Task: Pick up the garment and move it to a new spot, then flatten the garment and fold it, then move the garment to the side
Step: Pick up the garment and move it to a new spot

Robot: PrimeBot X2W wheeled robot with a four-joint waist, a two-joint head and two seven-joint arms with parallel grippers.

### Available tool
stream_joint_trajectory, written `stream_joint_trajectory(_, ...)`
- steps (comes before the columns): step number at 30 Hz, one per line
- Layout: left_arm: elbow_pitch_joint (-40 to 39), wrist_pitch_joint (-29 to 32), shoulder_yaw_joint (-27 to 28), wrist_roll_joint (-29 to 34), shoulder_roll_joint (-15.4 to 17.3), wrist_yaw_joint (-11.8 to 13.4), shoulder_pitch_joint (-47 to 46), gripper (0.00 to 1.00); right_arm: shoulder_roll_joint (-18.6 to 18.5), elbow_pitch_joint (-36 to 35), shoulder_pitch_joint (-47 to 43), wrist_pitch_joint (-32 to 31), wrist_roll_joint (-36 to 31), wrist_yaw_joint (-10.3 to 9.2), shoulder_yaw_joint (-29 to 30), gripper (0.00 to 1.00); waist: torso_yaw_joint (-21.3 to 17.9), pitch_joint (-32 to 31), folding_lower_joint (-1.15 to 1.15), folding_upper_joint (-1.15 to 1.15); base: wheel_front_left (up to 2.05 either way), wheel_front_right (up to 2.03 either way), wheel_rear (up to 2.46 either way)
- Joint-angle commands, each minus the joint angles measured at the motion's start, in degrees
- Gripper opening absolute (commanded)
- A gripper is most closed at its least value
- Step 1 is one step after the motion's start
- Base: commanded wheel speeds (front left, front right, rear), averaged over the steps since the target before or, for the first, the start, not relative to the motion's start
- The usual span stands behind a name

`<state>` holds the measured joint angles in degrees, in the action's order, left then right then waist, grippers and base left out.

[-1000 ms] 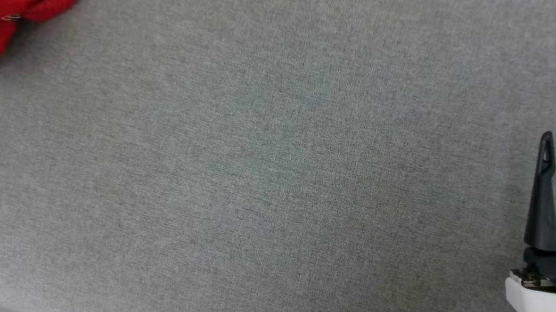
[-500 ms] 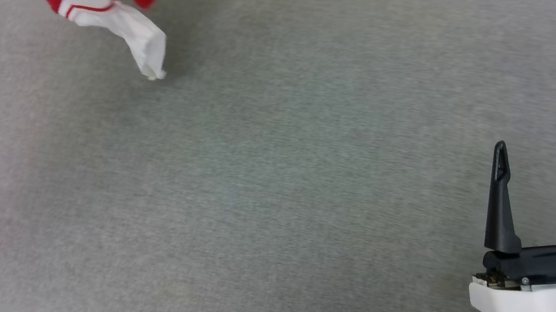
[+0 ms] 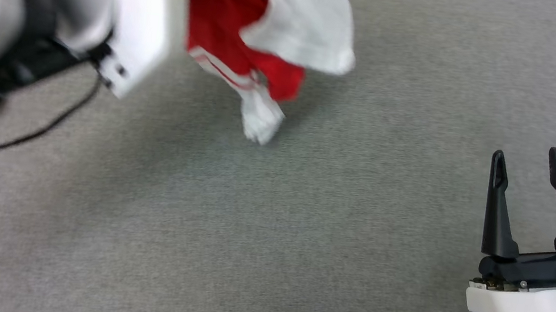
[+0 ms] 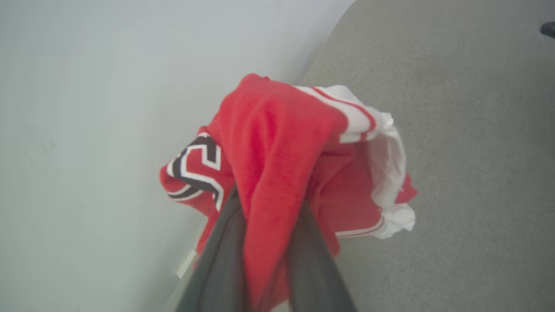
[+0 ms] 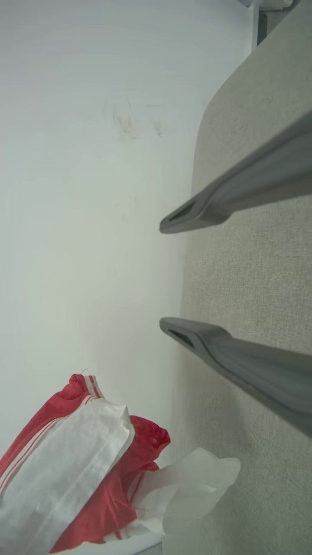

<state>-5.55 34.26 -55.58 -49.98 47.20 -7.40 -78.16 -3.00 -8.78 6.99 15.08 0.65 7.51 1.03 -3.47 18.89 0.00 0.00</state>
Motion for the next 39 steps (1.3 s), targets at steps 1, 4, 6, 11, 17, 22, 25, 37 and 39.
stream_joint_trajectory(1, -0.71, -0.54, -2.44, 0.5, -1.44, 0.06, -0.32, 0.0, 0.21, 0.41, -0.31, 0.14, 0.43, -0.03, -0.2, 1.0, -1.96, -0.44, 0.0, 0.0, 0.0, 0.0, 0.0)
stream_joint_trajectory(4, -0.16, -2.12, -6.69, 1.18, -4.51, 0.07, 1.68, 0.0, 0.21, 0.81, 0.11, 0.14, 0.87, -0.04, -0.44, 1.0, -2.95, -0.08, 0.0, 0.0, 0.0, 0.0, 0.0)
stream_joint_trajectory(6, 1.2, -3.66, -9.52, 1.09, -7.02, 0.06, 3.47, 0.0, 0.22, 1.04, 0.6, 0.14, 0.96, -0.03, -0.61, 1.0, -3.38, 0.2, 0.0, 0.0, 0.0, 0.0, 0.0)
stream_joint_trajectory(11, 5.35, -7.19, -14.35, 0.63, -11.51, 0.07, 7.57, 0.0, 0.21, 1.61, 0.91, 0.14, 0.9, -0.04, -0.74, 1.0, -4.03, 0.65, 0.0, 0.0, 0.0, 0.0, 0.0)
stream_joint_trajectory(17, 11.23, -9.14, -17.6, 1.57, -16.84, 0.06, 17.11, 0.0, 0.21, 2.24, 0.95, 0.14, 0.63, -0.04, -0.57, 1.0, -4.55, 1.23, 0.0, 0.0, 0.0, 0.0, 0.0)
stream_joint_trajectory(22, 12.63, -5.49, -17.77, 5.57, -20.48, 0.05, 27.34, 0.0, 0.2, 2.56, 0.88, 0.14, 0.7, -0.04, -0.69, 1.0, -4.51, 1.32, 0.0, 0.0, 0.0, 0.0, 0.0)
stream_joint_trajectory(25, 12.68, -4.94, -17.92, 6.32, -21.94, 0.04, 31.07, 0.0, 0.21, 2.8, 0.44, 0.14, 0.5, -0.04, -0.51, 1.0, -3.91, 0.75, 0.0, 0.0, 0.0, 0.0, 0.0)
stream_joint_trajectory(37, 16.32, -22.77, -15.71, 9.08, -23.33, 1.13, 30.06, 1.0, 0.2, 4.1, -3.66, 0.14, -0.32, -0.04, 0.23, 1.0, 0.16, -6.5, 0.0, 0.0, 0.0, 0.0, 0.0)
stream_joint_trajectory(39, 14.94, -25.7, -14.32, 9.36, -22.61, 2.75, 31.07, 1.0, 0.2, 4.22, -4.54, 0.14, -0.55, -0.03, 0.51, 1.0, 1.11, -7.76, 0.0, 0.0, 0.0, 0.0, 0.0)
